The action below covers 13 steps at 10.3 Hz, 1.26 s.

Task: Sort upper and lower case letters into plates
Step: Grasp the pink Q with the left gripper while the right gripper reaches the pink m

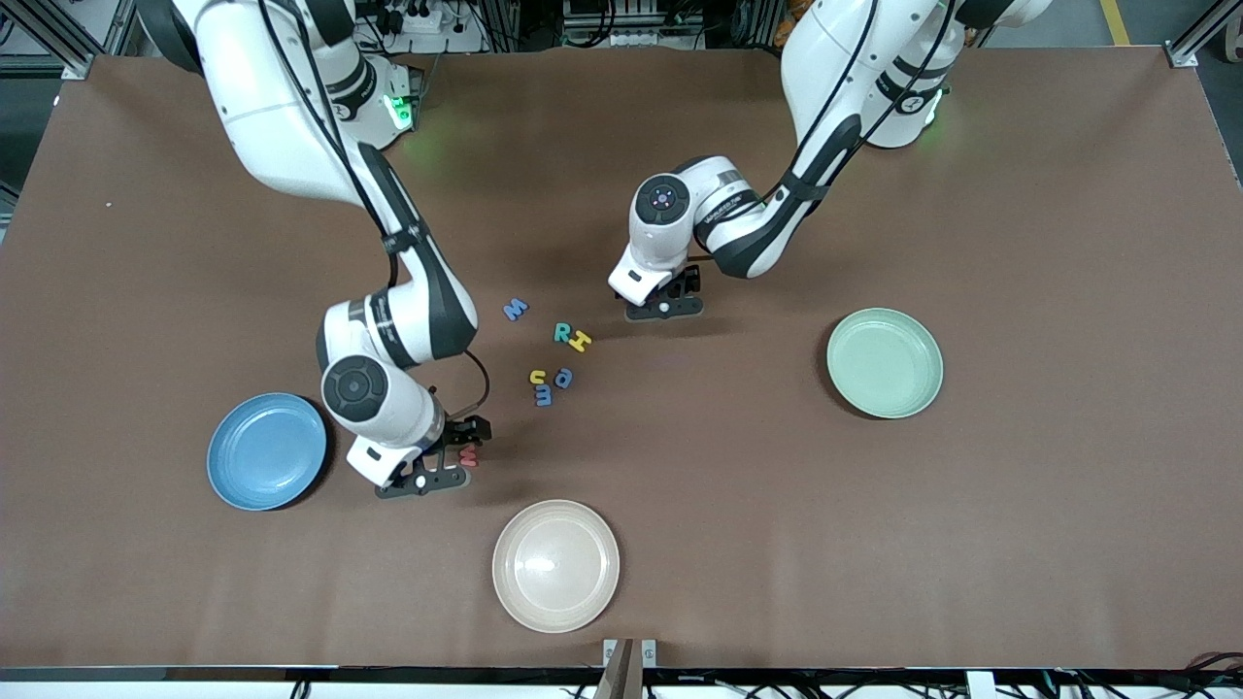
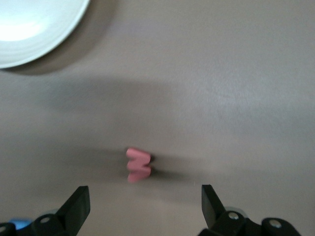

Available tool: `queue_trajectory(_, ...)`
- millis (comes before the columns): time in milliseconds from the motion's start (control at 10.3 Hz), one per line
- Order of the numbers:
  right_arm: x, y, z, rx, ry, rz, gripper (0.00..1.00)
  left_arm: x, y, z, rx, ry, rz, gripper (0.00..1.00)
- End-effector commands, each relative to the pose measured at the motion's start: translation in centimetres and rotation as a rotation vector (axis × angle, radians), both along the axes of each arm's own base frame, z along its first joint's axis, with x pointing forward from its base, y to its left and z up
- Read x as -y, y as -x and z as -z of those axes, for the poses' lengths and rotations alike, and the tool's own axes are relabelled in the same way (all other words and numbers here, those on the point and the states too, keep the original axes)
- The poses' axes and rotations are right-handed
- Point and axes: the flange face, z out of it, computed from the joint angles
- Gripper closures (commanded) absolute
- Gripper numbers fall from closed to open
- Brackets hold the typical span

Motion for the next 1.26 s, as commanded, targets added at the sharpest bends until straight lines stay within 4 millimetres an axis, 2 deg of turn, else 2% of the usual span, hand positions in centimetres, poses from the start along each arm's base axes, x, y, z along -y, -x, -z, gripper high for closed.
queue_trajectory(0, -0.1, -1.9, 1.4, 0.014, -0.013, 0.011, 0.0, 0.0, 0.1, 0.0, 0.025, -0.001, 0.005, 0.17)
queue_trajectory(97, -0.1, -2.0, 1.6, 0.013, -0.012, 0.011, 0.0, 0.1, 0.1, -0.1, 0.026, 0.0, 0.005, 0.23)
queue_trajectory(291, -0.1, -1.9, 1.9, 0.007, -0.011, 0.014, 0.0, 0.3, 0.1, -0.2, 0.027, 0.003, 0.004, 0.4)
queue_trajectory(388, -0.2, -1.7, 2.1, -0.001, -0.011, 0.014, 0.0, 0.3, 0.0, -0.3, 0.028, 0.004, 0.006, 0.45)
queue_trajectory(776, -0.6, -1.2, 3.3, -0.016, -0.008, 0.015, 0.0, 0.1, -0.7, -0.7, 0.042, 0.008, 0.035, 0.46)
queue_trajectory(970, -0.8, -1.0, 3.7, -0.022, -0.006, 0.016, 0.0, 0.0, -1.0, -0.9, 0.05, 0.008, 0.053, 0.52)
queue_trajectory(1164, -1.0, -0.9, 3.9, -0.025, -0.006, 0.019, 0.0, 0.1, -1.3, -1.1, 0.055, 0.011, 0.062, 0.54)
